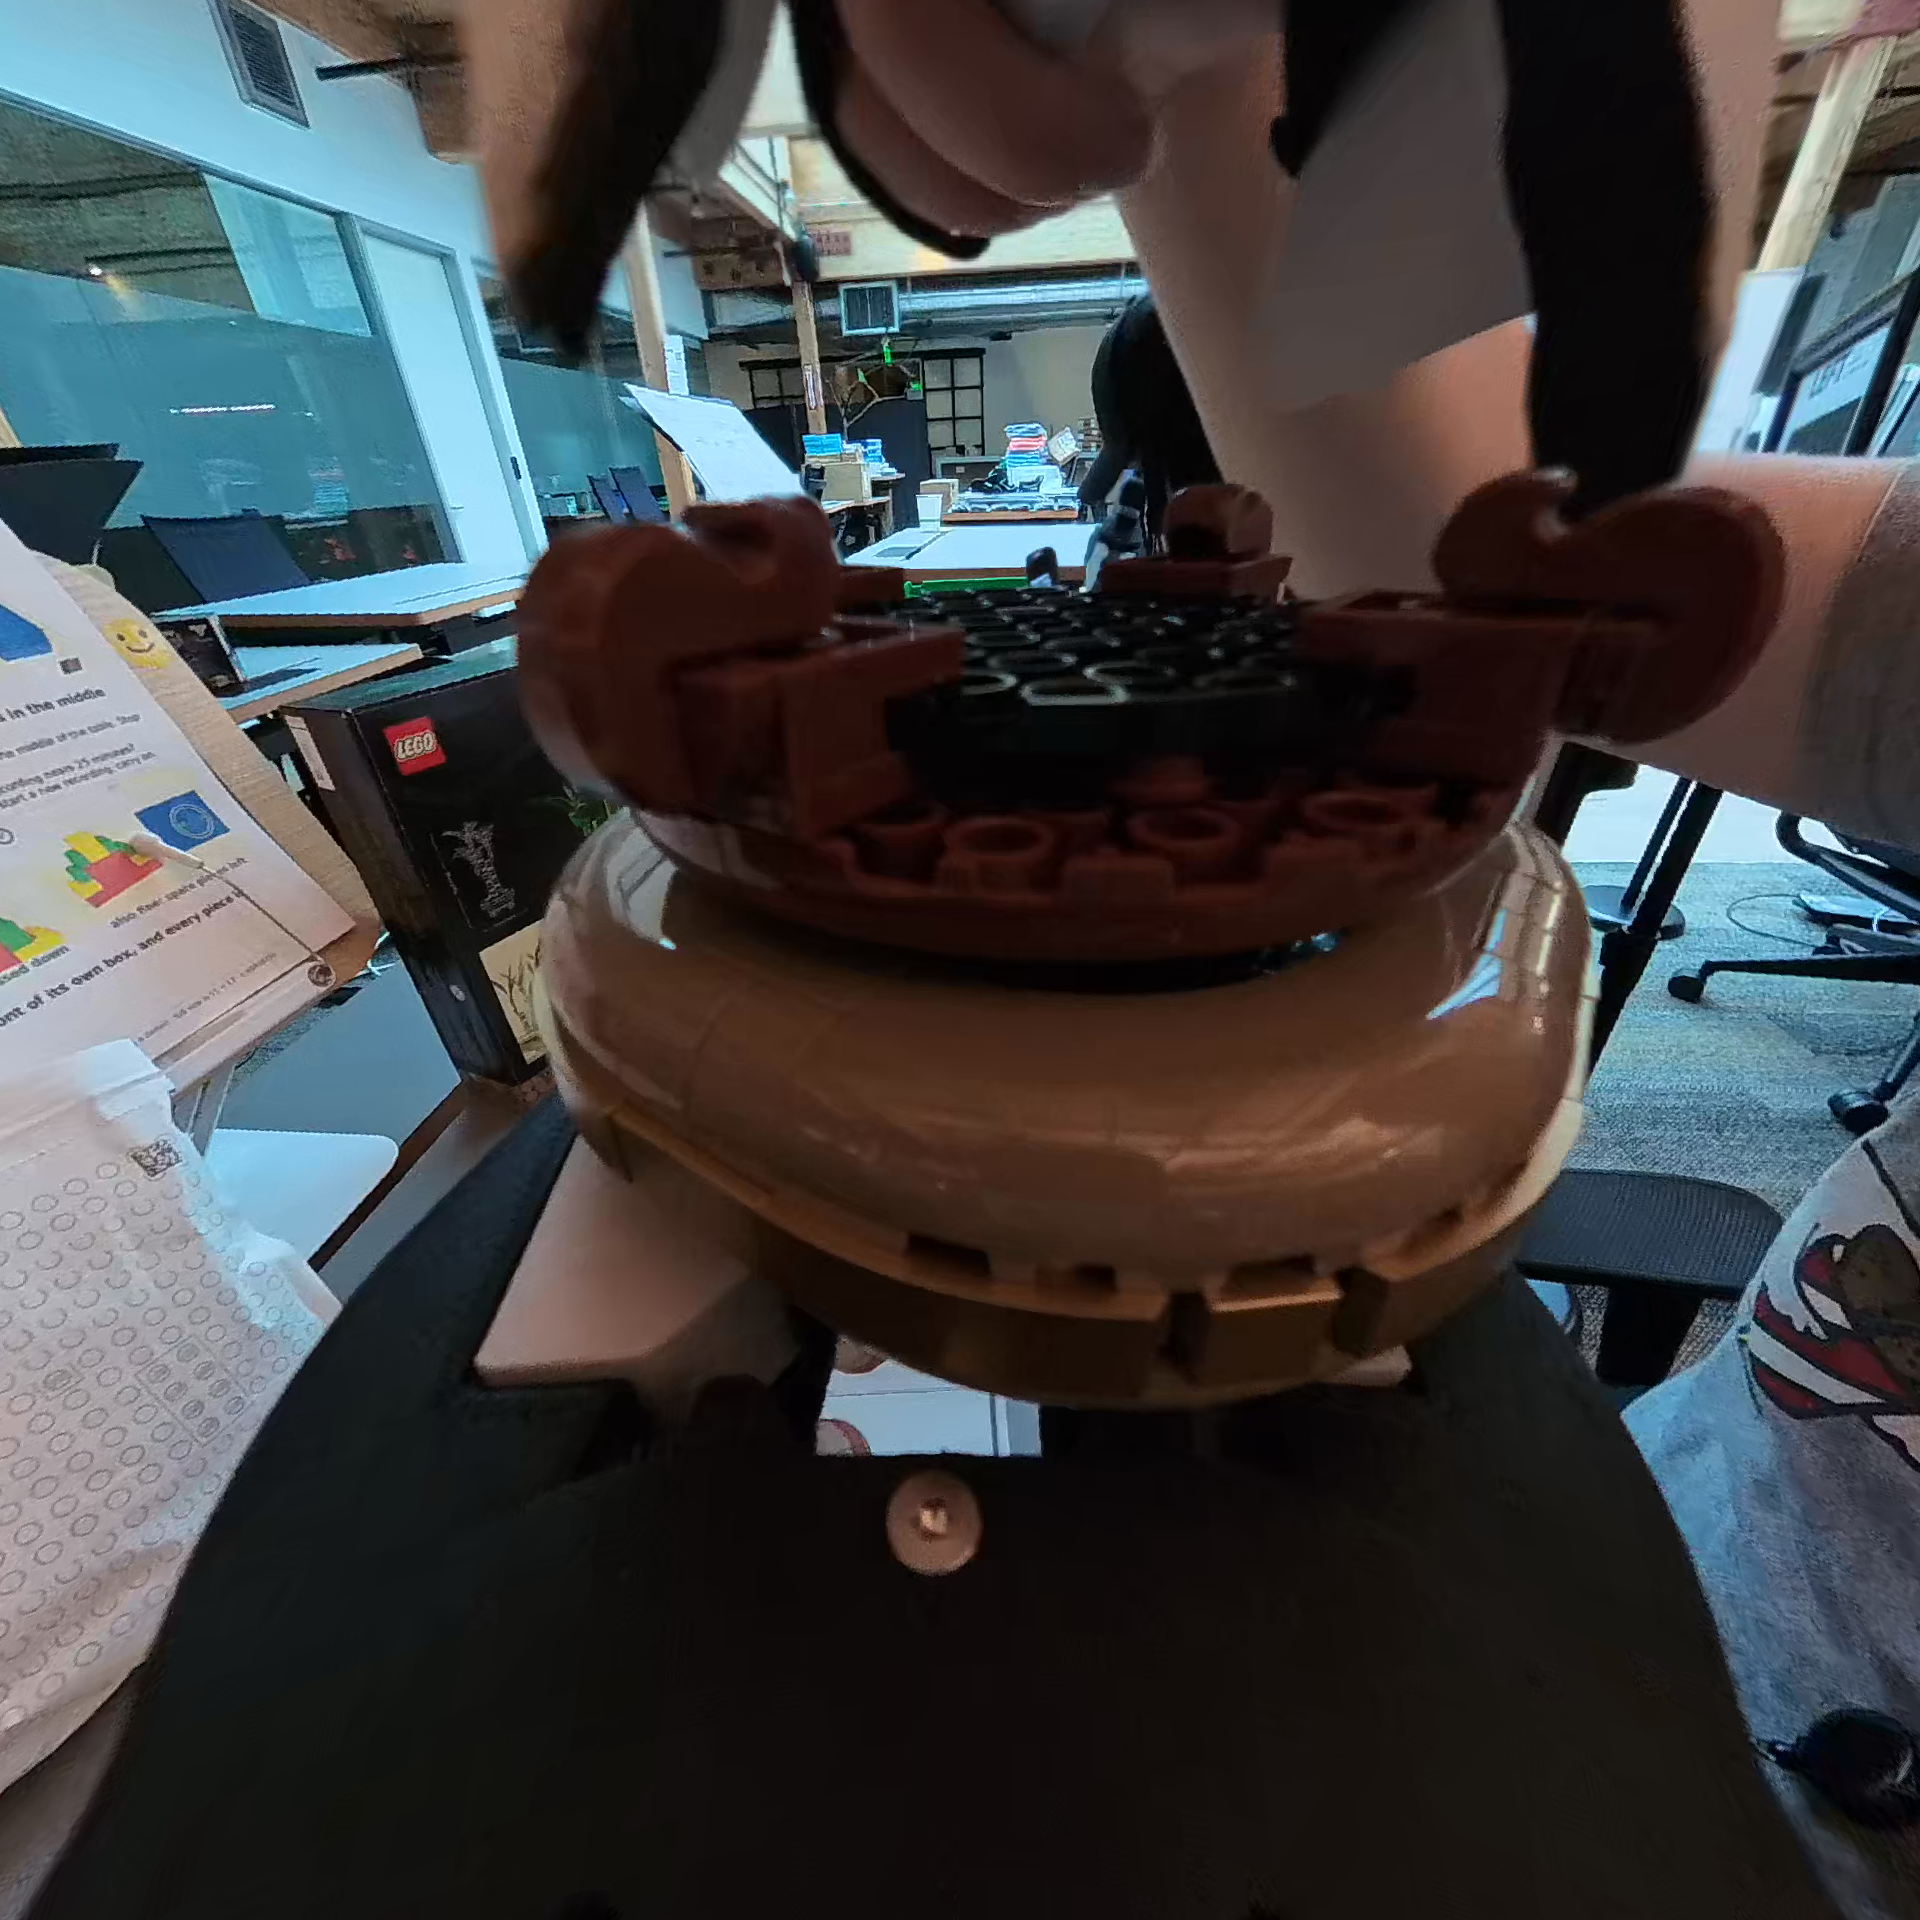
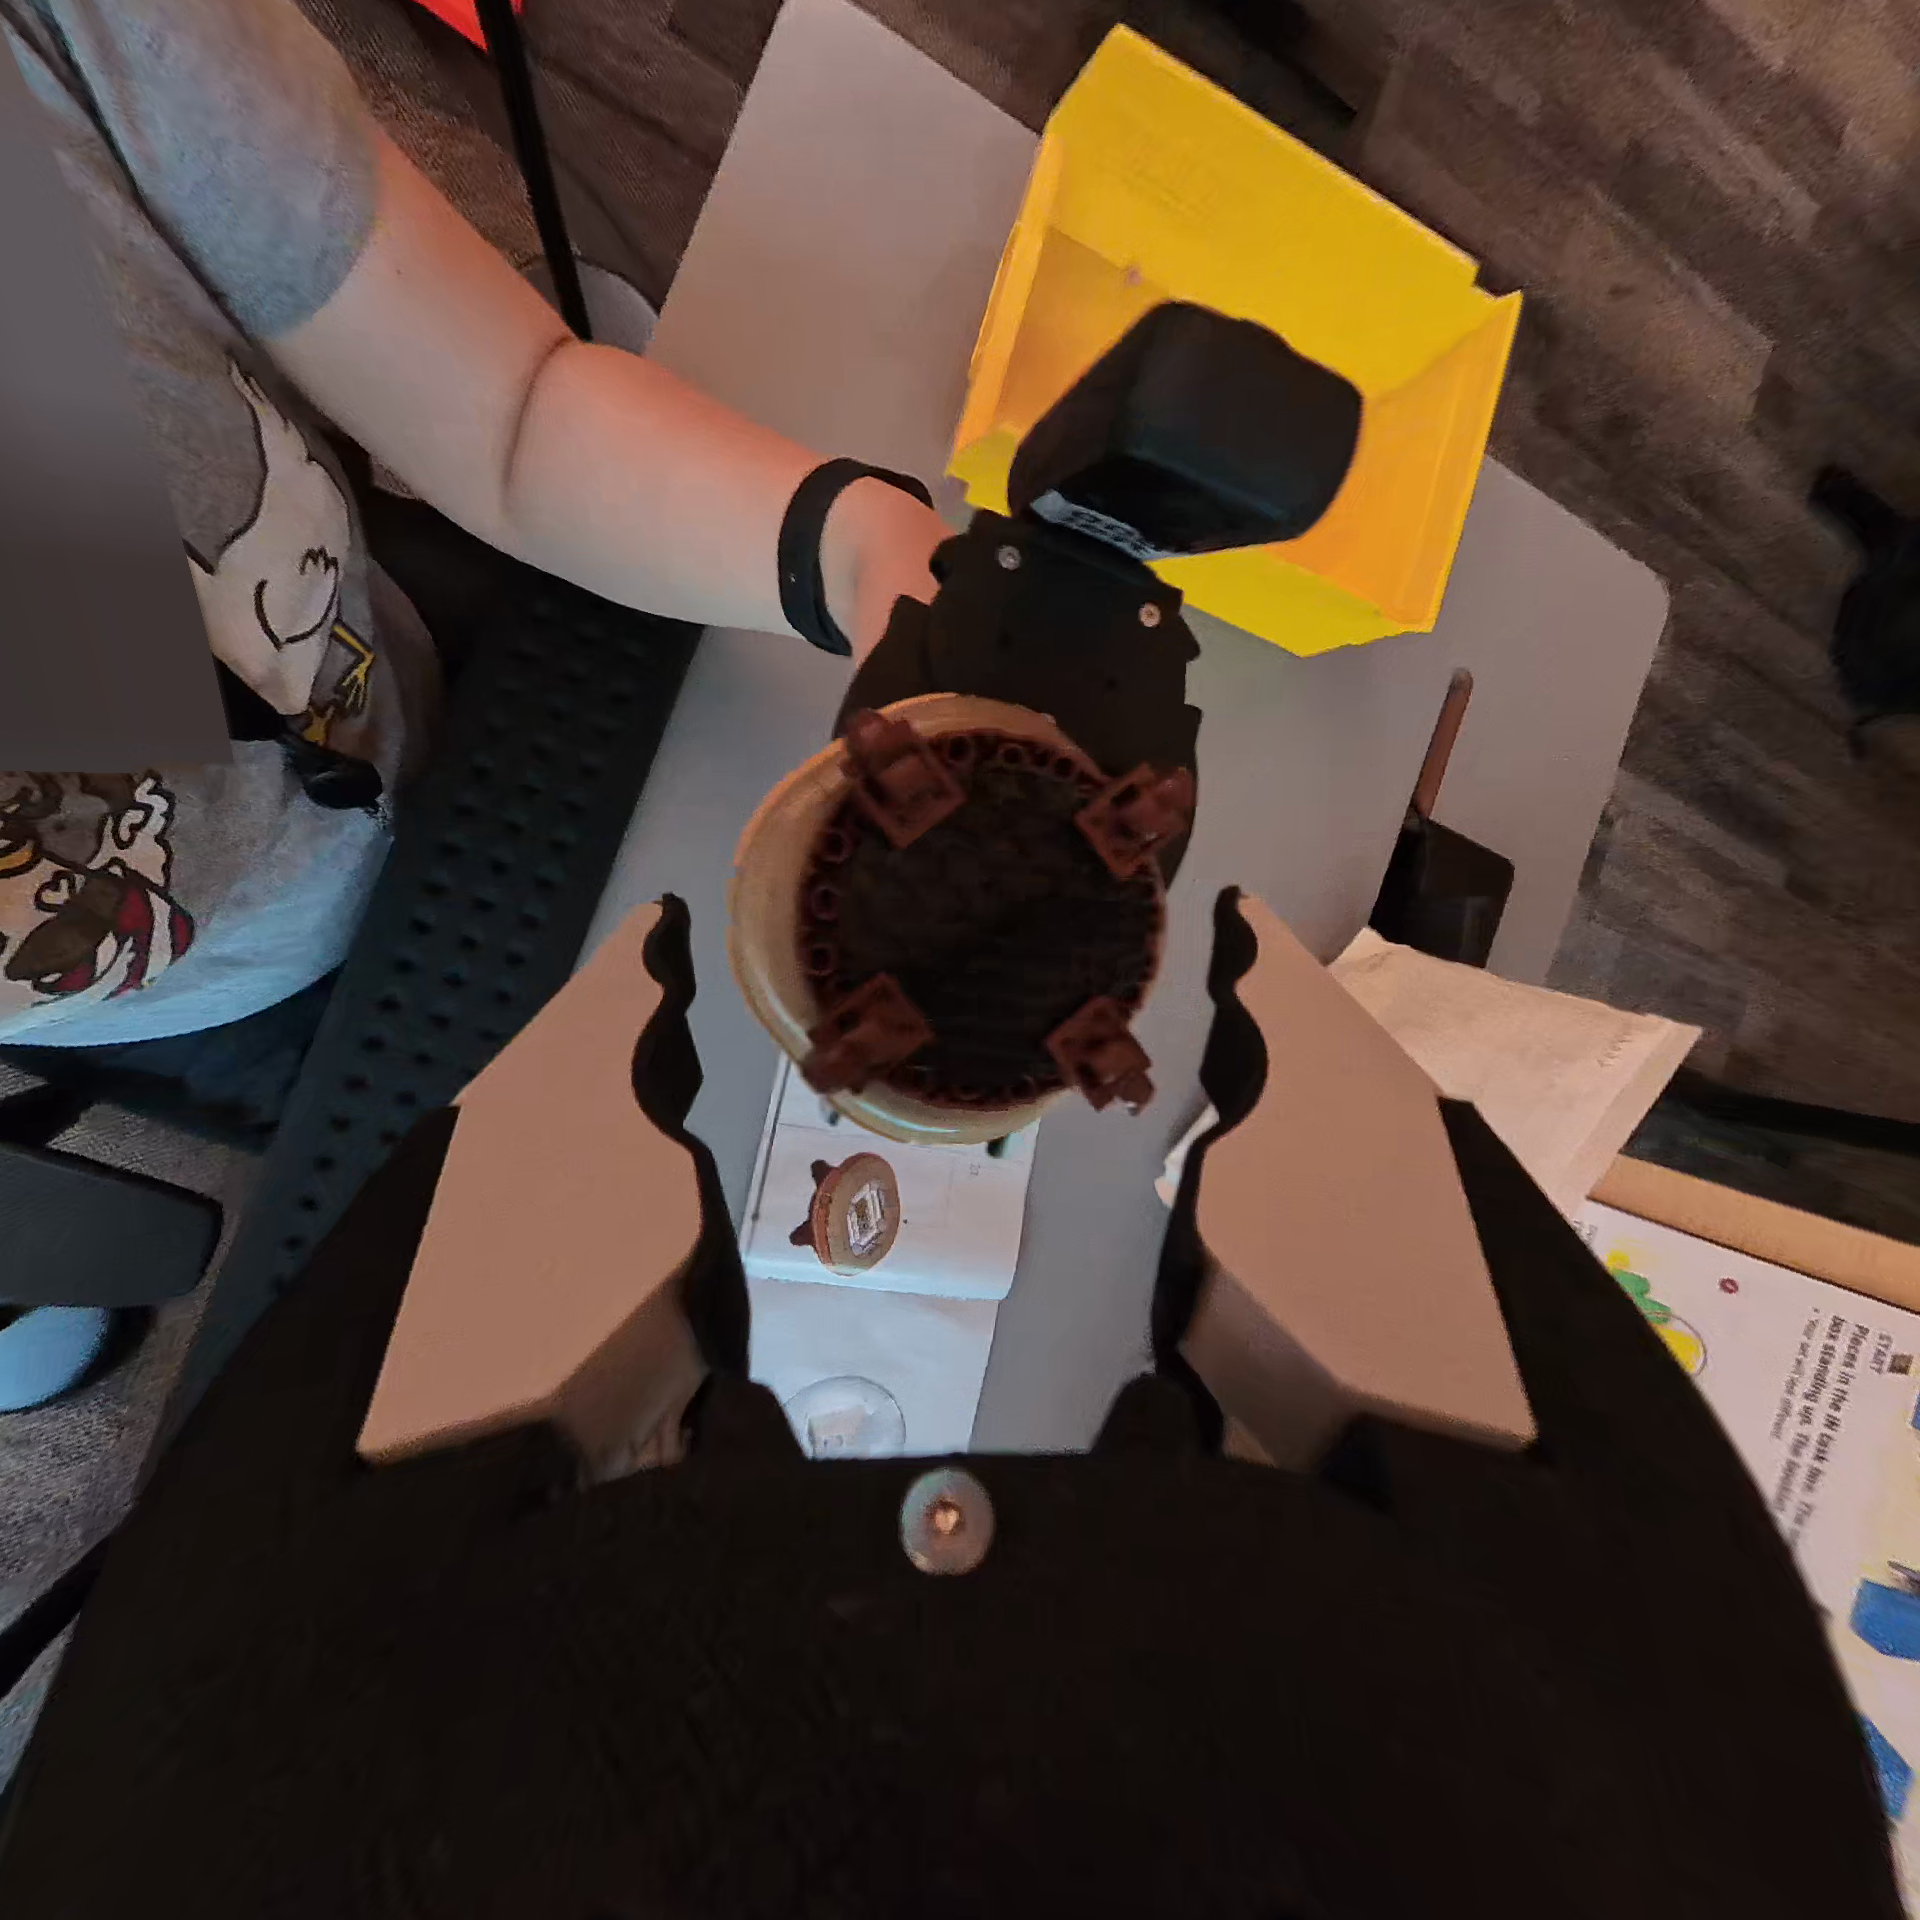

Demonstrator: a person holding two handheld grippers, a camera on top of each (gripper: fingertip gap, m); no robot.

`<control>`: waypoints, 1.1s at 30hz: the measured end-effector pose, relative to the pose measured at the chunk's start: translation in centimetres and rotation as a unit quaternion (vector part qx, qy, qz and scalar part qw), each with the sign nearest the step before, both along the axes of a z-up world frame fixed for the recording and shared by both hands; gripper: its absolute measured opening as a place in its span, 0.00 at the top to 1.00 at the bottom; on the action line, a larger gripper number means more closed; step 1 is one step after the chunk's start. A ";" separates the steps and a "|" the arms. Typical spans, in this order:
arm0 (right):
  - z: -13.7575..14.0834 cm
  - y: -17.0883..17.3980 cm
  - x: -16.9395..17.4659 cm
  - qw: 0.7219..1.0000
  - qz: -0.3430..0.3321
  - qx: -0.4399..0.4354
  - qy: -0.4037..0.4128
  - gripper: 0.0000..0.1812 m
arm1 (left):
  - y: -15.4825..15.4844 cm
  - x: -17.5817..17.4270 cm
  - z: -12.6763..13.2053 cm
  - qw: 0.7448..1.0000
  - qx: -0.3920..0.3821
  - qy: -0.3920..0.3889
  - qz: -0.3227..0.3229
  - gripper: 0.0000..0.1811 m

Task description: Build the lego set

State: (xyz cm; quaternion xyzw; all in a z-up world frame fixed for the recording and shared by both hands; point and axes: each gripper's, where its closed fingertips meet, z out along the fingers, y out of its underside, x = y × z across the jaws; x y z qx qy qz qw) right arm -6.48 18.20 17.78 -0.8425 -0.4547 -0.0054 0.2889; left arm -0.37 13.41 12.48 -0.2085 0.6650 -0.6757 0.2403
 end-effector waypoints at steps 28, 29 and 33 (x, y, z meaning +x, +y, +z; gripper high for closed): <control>-0.9 0.4 0.2 0.998 0.018 -0.045 0.047 0.59 | -0.2 -0.5 0.6 1.000 -0.009 -0.001 -0.012 0.15; -0.9 0.5 0.1 0.998 0.019 -0.044 0.051 0.59 | -0.2 -0.5 0.6 1.000 -0.009 -0.001 -0.012 0.15; -0.5 0.6 0.1 0.996 0.022 -0.036 0.075 0.59 | -0.1 -0.5 0.7 1.000 -0.015 0.001 -0.015 0.14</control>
